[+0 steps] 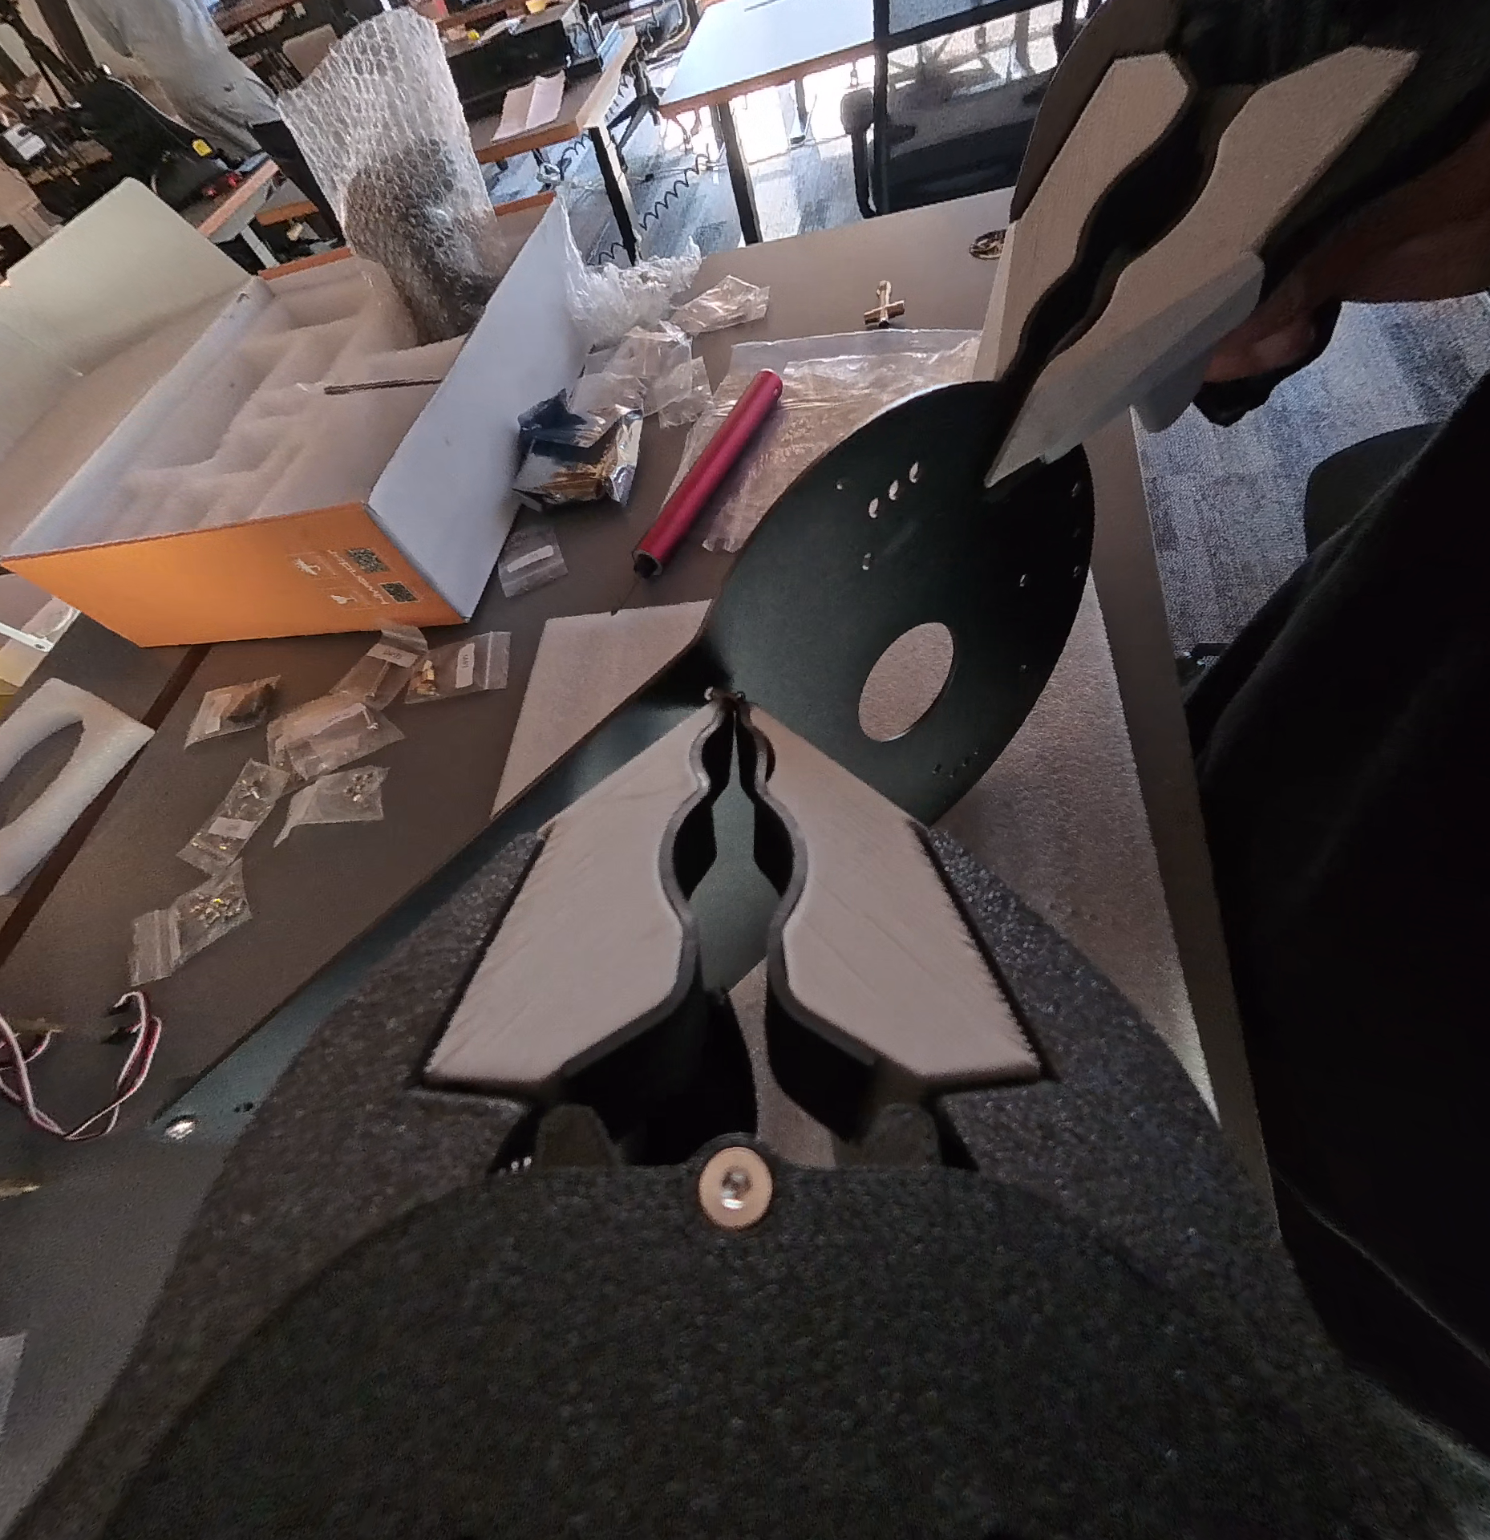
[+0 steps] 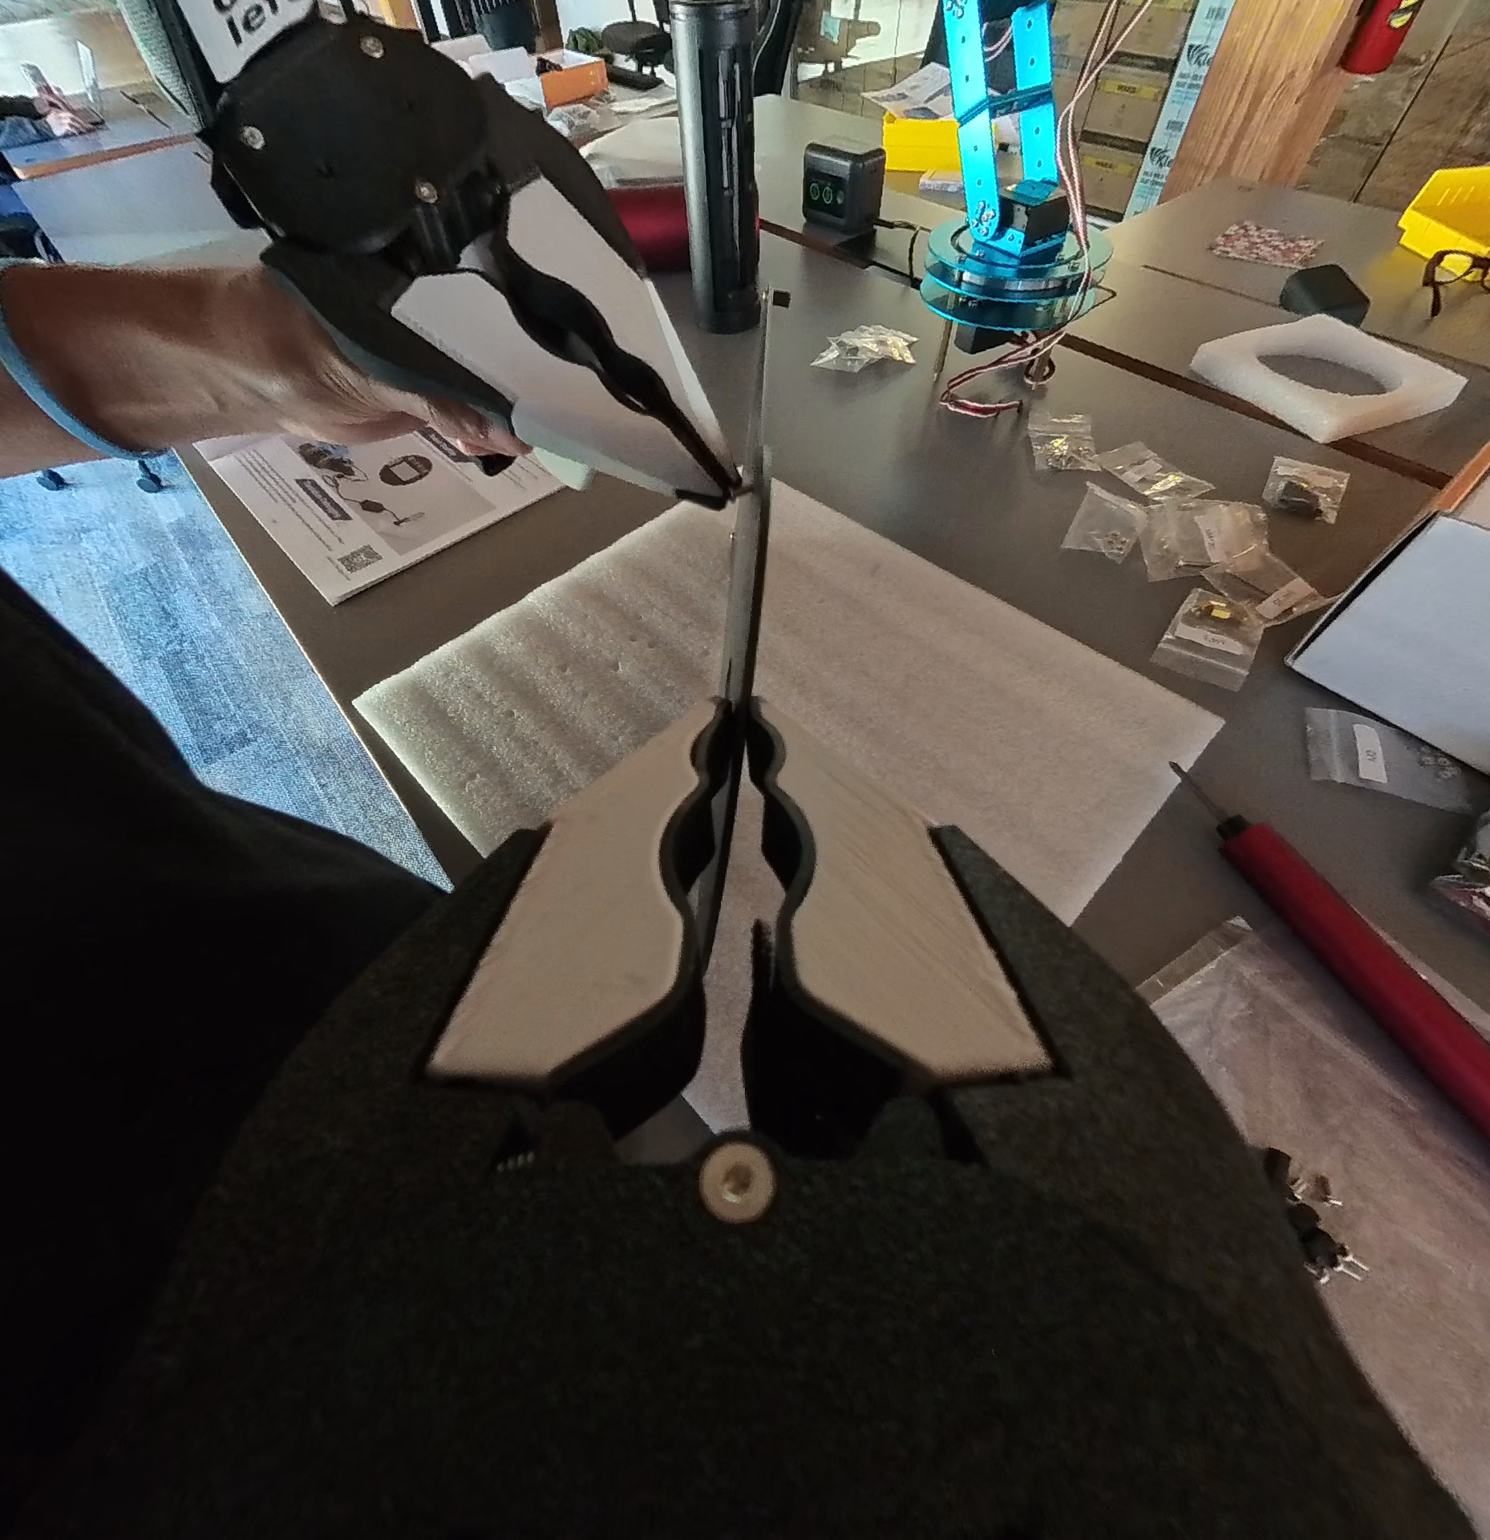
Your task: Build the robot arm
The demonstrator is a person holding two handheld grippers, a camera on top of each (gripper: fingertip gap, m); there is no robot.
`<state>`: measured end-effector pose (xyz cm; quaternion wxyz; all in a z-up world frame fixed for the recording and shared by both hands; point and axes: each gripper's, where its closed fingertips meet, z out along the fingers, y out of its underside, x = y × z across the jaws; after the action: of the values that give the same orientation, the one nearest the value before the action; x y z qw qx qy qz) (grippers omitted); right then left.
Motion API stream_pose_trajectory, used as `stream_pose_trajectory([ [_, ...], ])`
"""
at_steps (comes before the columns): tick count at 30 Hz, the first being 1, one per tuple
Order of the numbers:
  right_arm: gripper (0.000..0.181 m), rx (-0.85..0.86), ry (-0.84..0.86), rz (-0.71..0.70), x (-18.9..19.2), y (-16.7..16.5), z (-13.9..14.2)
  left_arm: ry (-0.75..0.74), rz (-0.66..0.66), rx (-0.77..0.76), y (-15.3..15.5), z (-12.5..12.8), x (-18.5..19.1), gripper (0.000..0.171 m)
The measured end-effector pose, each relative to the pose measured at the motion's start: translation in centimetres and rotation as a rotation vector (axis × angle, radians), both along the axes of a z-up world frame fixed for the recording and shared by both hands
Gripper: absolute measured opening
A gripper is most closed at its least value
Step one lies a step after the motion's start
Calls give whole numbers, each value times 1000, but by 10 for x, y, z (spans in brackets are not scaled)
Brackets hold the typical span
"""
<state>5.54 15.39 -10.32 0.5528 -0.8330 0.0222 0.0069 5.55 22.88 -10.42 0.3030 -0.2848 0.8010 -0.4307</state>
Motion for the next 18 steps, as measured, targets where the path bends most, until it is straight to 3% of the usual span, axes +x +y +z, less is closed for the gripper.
stream_pose_trajectory([
  [10, 1, -6, -1, -1, -1, 1, 0, 19, 7, -21, 5, 0, 2, 0],
  [18, 1, -6, 9, -20, 1, 1, 0, -15, 171, -98, 6, 0, 5, 0],
])
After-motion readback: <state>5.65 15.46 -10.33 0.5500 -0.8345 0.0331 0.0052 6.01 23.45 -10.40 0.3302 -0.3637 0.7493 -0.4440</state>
